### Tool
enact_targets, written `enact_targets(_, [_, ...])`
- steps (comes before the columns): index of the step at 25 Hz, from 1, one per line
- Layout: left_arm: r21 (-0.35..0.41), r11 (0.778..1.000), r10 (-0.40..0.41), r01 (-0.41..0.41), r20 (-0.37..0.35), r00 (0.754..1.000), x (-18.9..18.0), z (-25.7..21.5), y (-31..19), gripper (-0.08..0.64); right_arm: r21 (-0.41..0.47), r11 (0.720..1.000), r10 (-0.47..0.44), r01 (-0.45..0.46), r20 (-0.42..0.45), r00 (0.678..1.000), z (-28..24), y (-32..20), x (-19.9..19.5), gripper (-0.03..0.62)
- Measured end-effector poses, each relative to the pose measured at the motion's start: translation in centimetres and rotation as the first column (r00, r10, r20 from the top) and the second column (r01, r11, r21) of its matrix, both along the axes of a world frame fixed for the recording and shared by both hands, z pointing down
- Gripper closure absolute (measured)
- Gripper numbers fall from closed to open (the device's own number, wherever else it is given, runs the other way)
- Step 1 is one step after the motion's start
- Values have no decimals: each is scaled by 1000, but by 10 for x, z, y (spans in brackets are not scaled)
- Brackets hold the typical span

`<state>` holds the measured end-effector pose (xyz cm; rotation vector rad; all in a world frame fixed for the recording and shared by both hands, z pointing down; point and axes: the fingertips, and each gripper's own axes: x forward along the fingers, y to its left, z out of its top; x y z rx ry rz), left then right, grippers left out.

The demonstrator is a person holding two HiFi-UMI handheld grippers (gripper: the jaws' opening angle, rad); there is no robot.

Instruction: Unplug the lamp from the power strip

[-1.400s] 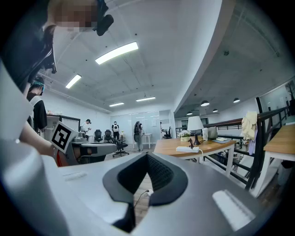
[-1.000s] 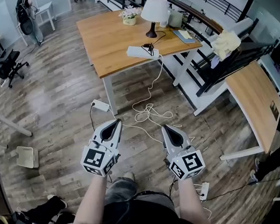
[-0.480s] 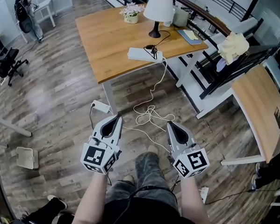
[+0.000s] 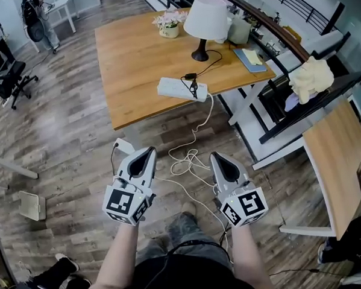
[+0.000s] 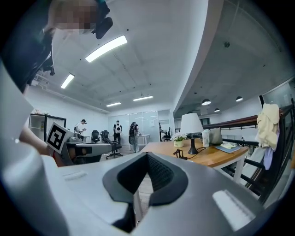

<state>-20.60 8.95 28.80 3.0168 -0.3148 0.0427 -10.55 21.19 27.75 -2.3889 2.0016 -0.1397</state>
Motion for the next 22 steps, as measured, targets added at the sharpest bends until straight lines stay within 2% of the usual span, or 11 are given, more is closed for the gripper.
enact_targets(7, [-7,998,-55,55,13,998,52,7,-14,566,-15,998,-66,66,27,997,8,-16,55,584])
enact_targets(13, [1,995,-96,96,2,995,91,9,-20,566,-20,989,-143,143,15,990,13,-31,86,584])
enact_targets(22, [-3,994,-111,111,46,993,117,22,-23,566,-32,985,-165,167,54,985,30,-42,114,584])
